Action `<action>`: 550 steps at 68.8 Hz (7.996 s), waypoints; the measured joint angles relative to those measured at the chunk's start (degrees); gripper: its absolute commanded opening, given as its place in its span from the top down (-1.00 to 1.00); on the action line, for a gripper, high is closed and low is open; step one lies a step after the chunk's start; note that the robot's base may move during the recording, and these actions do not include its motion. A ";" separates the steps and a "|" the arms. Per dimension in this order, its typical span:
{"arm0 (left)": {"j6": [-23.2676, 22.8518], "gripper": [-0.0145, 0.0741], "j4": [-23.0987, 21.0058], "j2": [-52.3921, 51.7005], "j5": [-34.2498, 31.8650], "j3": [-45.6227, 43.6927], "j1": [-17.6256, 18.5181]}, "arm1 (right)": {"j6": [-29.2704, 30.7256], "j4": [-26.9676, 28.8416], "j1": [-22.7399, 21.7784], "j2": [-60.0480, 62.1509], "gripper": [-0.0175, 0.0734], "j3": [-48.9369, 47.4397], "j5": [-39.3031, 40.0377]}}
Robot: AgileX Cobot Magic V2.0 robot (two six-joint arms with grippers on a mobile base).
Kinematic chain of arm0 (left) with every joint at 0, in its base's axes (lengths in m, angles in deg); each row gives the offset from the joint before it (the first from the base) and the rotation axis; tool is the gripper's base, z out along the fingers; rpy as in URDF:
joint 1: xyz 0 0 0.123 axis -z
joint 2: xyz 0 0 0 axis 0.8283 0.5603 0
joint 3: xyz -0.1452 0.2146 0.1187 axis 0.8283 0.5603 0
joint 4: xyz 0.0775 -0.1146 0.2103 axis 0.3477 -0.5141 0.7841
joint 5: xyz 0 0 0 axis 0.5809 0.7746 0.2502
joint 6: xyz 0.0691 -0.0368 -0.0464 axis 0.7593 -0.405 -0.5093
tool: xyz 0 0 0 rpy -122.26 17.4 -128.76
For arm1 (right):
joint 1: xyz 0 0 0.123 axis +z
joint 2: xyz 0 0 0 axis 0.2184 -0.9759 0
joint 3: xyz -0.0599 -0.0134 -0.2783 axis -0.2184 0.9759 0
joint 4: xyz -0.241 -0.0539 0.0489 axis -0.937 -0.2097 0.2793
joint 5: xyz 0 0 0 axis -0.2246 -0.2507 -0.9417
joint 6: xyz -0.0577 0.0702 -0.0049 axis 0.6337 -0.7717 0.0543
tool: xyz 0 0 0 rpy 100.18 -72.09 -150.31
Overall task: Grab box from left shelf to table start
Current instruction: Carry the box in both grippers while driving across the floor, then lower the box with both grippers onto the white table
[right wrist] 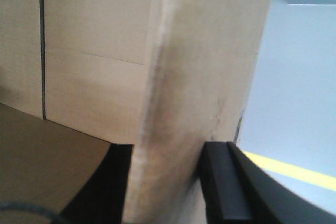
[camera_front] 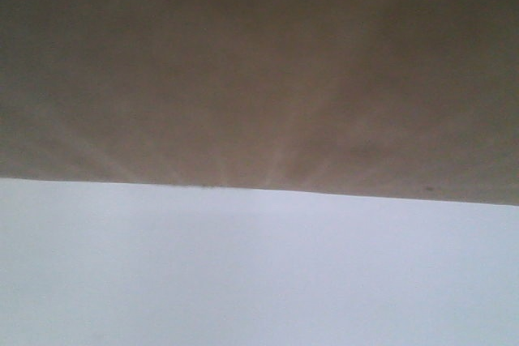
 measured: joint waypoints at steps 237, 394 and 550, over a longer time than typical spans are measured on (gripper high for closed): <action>0.00 0.88 0.08 0.00 0.00 0.00 0.10 | 0.00 0.00 0.00 0.00 0.49 0.00 -0.13; 0.34 0.88 -1.39 0.00 -4.91 12.08 0.29 | 0.03 -0.92 -0.10 0.00 0.49 0.00 3.14; -0.43 0.88 -0.24 8.03 -1.94 14.08 0.43 | 0.74 -2.38 -0.21 -7.79 0.49 -1.57 0.56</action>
